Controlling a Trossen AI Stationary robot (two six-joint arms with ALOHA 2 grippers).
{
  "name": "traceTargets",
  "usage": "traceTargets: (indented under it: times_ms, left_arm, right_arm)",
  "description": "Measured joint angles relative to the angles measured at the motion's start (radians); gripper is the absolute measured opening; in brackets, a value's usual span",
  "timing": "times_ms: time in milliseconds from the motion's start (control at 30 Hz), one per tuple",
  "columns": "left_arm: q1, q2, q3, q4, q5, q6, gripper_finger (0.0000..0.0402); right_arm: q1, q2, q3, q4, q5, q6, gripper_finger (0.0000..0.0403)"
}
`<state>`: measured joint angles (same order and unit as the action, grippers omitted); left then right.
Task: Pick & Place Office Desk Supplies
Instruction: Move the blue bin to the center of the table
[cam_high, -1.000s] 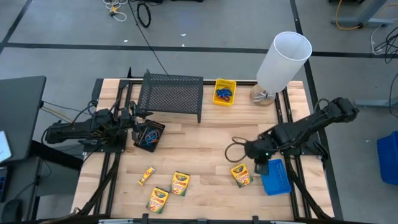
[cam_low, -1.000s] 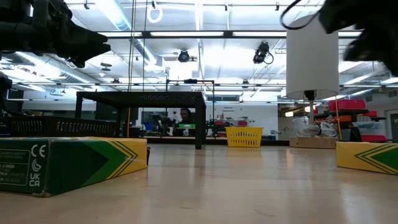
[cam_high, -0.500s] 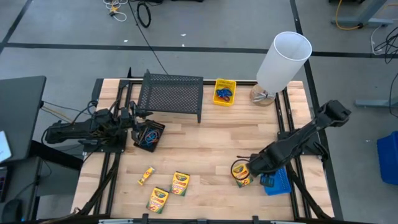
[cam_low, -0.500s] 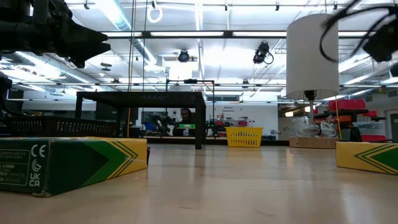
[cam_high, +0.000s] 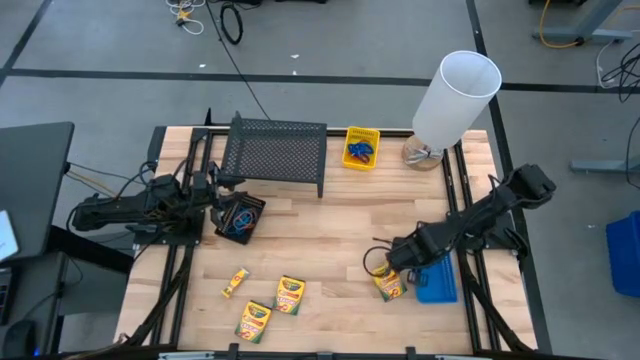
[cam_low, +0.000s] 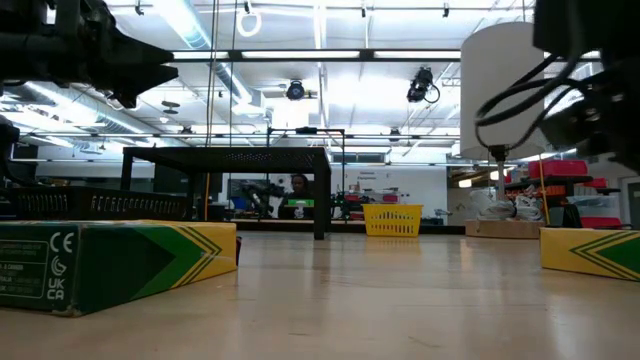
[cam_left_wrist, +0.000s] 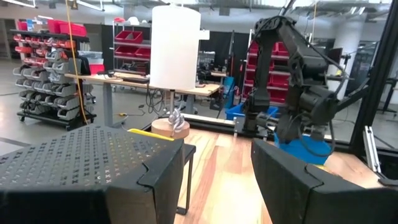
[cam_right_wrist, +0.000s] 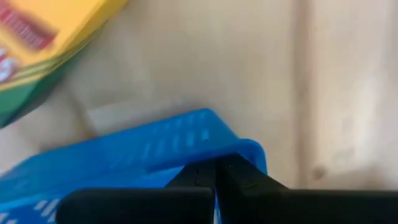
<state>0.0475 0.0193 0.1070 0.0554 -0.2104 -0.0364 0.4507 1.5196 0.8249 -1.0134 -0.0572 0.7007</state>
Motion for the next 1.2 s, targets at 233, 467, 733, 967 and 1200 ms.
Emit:
traceTargets:
  times_ms: [233, 467, 733, 967, 1200]
  left_arm:
    - [0.000, 0.000, 0.000, 0.026, 0.000, 0.002, 0.0193]
    - [0.000, 0.000, 0.000, 0.026, 0.000, 0.002, 0.0193]
    - [0.000, 0.000, 0.000, 0.026, 0.000, 0.002, 0.0193]
    - [0.000, 0.000, 0.000, 0.026, 0.000, 0.001, 0.0193]
    - [0.000, 0.000, 0.000, 0.026, 0.000, 0.001, 0.0193]
  right_arm:
    - [-0.108, 0.000, 0.000, 0.011, 0.156, -0.154, 0.0000]
    - [-0.229, 0.000, 0.000, 0.144, 0.241, -0.364, 0.0000]
    - [-0.347, 0.000, 0.000, 0.406, 0.238, -0.587, 0.0000]
    - [-0.418, 0.000, 0.000, 0.591, 0.183, -0.726, 0.0000]
    - [-0.444, -0.001, 0.000, 0.748, 0.132, -0.817, 0.0000]
